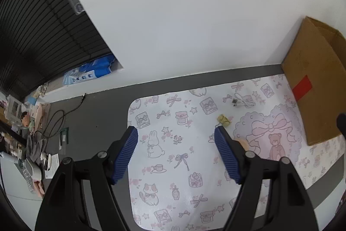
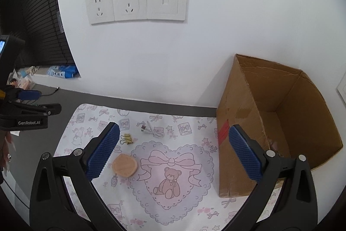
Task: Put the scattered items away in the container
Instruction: 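Lower the left gripper to the gold binder clip while the right gripper lowers to the beige sponge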
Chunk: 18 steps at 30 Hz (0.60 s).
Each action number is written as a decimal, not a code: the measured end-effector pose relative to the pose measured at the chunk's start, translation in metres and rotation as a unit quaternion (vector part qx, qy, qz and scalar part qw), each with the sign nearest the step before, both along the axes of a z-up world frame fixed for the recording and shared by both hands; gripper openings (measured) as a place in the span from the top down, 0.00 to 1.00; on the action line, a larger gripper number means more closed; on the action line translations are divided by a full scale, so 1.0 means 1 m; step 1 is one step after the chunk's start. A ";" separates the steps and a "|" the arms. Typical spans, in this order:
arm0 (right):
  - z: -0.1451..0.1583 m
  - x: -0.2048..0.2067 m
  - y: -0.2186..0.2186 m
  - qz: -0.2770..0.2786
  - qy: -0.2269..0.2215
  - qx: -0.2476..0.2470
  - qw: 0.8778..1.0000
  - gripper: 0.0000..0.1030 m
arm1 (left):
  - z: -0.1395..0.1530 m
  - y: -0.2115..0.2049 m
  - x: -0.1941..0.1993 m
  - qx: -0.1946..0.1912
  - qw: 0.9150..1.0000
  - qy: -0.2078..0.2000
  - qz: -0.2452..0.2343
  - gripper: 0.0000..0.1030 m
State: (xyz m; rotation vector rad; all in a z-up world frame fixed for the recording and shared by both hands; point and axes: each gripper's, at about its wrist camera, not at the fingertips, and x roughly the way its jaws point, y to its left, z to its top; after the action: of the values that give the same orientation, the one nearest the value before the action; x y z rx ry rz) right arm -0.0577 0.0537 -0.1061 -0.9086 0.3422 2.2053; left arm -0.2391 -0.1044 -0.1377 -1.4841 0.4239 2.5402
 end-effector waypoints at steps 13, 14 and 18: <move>-0.090 -0.023 -0.009 0.042 -0.032 -0.037 0.998 0.01 | -0.103 0.028 -0.038 0.014 0.998 -0.033 -0.049 0.30; -0.099 -0.026 -0.010 0.048 -0.035 -0.041 0.997 0.01 | -0.112 0.030 -0.041 0.014 0.998 -0.035 -0.053 0.30; -0.134 -0.037 -0.020 0.077 -0.050 -0.045 0.995 0.01 | -0.140 0.037 -0.047 0.023 0.996 -0.046 -0.076 0.30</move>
State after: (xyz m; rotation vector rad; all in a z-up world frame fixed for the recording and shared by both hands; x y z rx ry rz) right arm -0.0950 0.0339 -0.2397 -1.1239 0.3350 2.2891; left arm -0.2863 -0.0675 -0.2781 -1.4849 0.4428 2.3387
